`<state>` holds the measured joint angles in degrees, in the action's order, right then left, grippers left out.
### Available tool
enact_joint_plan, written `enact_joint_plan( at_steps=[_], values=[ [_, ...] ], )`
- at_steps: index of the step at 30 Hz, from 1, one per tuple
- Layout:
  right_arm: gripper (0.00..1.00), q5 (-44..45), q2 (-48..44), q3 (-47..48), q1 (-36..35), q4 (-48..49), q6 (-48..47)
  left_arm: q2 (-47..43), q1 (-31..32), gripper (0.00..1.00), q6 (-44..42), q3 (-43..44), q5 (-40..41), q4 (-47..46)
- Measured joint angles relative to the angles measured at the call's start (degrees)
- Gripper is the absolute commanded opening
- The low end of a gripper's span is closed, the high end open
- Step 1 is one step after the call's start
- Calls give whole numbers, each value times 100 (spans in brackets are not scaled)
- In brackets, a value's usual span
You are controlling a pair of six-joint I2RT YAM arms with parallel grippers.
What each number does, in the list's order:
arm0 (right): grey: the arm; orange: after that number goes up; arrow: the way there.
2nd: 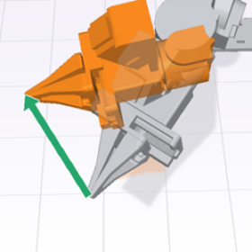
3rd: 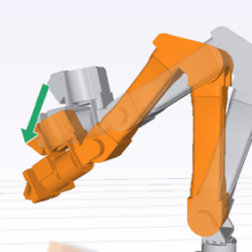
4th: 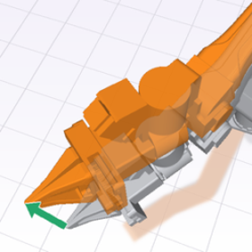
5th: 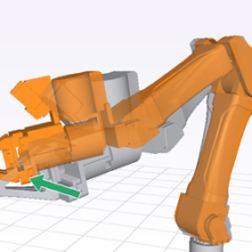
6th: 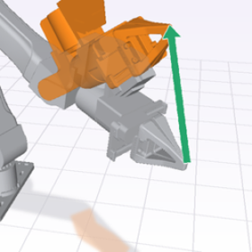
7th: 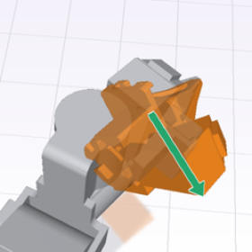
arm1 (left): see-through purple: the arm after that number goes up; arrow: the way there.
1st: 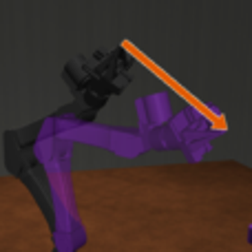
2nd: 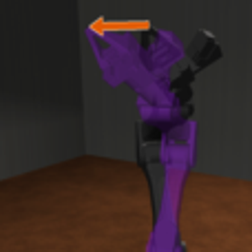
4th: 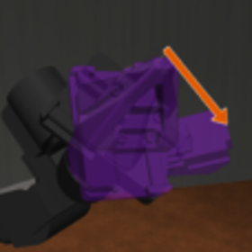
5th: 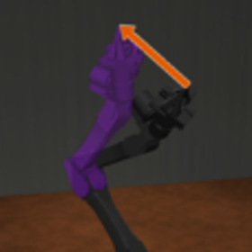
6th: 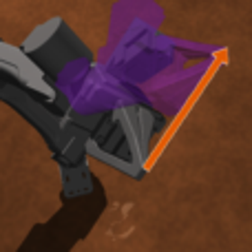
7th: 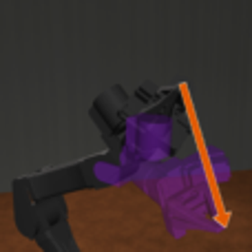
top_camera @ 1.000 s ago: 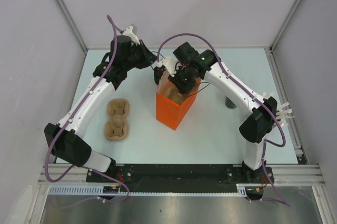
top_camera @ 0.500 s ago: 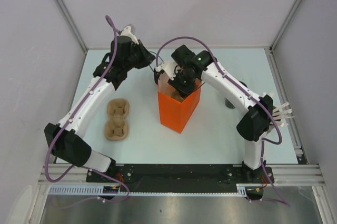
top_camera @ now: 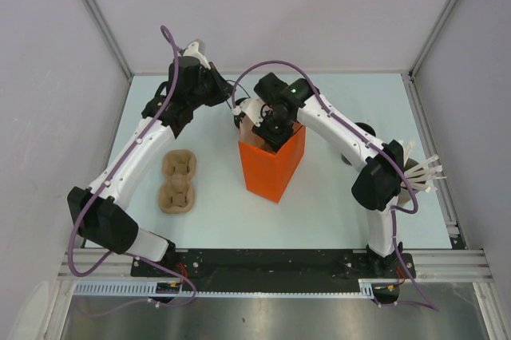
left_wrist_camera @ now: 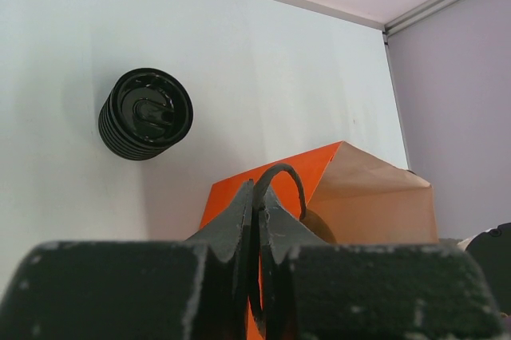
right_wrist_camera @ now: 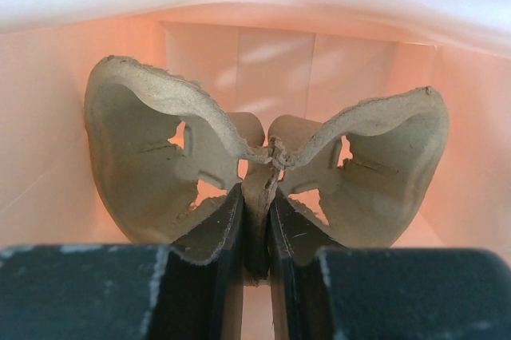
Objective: Pack the takeout coffee
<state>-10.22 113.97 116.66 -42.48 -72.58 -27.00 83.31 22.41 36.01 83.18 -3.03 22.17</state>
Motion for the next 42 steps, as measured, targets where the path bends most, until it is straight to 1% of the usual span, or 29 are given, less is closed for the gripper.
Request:
enact_joint_plan(
  at_steps=[15,18,22,30,33,37,41,42],
  values=[
    [22,101,4,7,-131,-26,-17,-61,0,6,7,-90,-24,-28],
    [26,118,4,7,-131,-26,-28,-72,0,6,11,-92,-33,-28],
    [36,164,4,7,-131,-24,-33,-90,0,6,17,-92,-37,-28],
    [46,188,4,7,-131,-50,-90,-92,0,6,52,-92,-63,-31],
    [52,190,4,7,-131,-52,-107,-92,0,6,59,-92,-68,-31],
    [56,203,4,7,-131,-59,-114,-94,0,6,63,-92,-79,-31],
    [63,203,4,7,-131,-63,-116,-94,0,6,66,-92,-96,-31],
    [67,203,4,9,-131,-66,-116,-94,0,6,66,-92,-114,-31]
  ],
)
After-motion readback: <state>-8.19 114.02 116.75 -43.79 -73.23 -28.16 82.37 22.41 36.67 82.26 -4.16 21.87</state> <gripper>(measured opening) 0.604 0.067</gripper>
